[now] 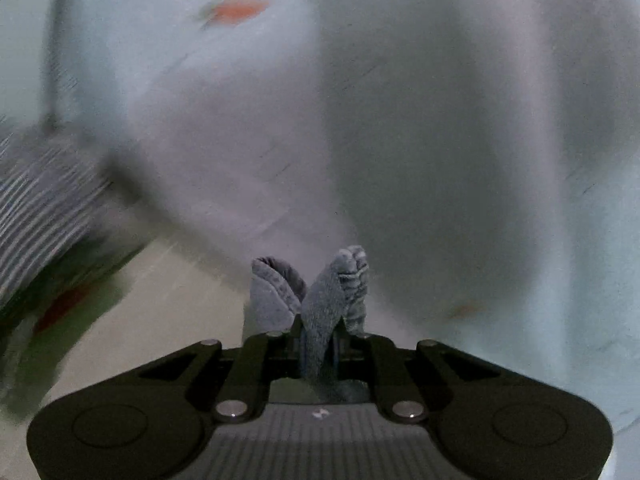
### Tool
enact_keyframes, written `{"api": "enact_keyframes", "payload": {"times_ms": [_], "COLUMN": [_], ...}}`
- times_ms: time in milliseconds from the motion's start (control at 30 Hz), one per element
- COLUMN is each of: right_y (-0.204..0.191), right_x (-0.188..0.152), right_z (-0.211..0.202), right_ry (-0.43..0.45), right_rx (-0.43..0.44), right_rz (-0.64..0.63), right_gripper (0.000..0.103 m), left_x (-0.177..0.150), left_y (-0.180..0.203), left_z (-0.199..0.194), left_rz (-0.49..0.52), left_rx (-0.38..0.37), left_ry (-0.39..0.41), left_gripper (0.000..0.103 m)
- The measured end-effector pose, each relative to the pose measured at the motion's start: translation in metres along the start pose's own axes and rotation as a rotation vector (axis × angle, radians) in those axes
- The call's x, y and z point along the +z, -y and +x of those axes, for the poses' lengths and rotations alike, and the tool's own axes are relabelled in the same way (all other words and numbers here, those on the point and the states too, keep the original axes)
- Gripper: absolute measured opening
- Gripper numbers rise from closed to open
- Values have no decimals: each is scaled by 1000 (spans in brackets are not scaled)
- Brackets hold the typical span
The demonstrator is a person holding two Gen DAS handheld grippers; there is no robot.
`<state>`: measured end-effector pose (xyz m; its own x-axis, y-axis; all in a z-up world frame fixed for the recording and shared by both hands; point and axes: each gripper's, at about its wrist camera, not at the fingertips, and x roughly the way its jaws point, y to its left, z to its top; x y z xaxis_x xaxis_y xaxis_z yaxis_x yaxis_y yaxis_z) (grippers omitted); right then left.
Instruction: Fold clothes
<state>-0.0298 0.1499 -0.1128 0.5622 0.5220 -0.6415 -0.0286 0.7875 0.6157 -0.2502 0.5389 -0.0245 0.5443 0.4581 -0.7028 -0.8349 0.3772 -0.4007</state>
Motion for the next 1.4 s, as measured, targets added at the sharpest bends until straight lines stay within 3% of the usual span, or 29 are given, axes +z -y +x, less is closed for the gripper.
{"api": "enact_keyframes", "payload": {"times_ms": [133,167,233,267,333,367,433,567,767,867,1067,1233,1400], "right_y": [25,28,32,30,19,13,2,-13,-23,-19,-15,-20,-26], "right_x": [-45,-51,-61,-63,-64,-65,-63,-66,-71,-72,-76,-80,-82], "right_z": [28,31,36,38,42,43,50,55,56,55,51,56,56], "right_ry": [-242,-274,-323,-329,-321,-317,-315,-316,-330,-340,-351,-374,-361], "right_rx": [-213,-235,-272,-281,-286,-289,-281,-260,-270,-275,-281,-280,-276], "right_rz": [-87,-88,-90,-109,-166,-194,-236,-284,-332,-326,-339,-355,-378], "right_gripper": [18,31,52,55,61,65,70,74,77,77,78,79,81], "left_x": [-57,-68,-84,-87,-86,-85,-82,-81,-91,-93,-82,-69,-62], "left_y": [-65,-77,-92,-93,-94,-94,-95,-97,-87,-87,-85,-86,-86], "left_z": [37,40,40,36,35,36,39,51,54,54,63,76,91], "left_rz": [-57,-72,-78,-64,-39,-31,-17,2,182,233,317,320,312], "left_rx": [227,251,287,283,275,274,274,290,354,408,450,425,328], "left_ry": [-268,-314,-350,-340,-318,-309,-291,-264,-233,-214,-193,-206,-214], "left_gripper": [22,23,29,30,57,64,67,72,73,84,84,96,102]}}
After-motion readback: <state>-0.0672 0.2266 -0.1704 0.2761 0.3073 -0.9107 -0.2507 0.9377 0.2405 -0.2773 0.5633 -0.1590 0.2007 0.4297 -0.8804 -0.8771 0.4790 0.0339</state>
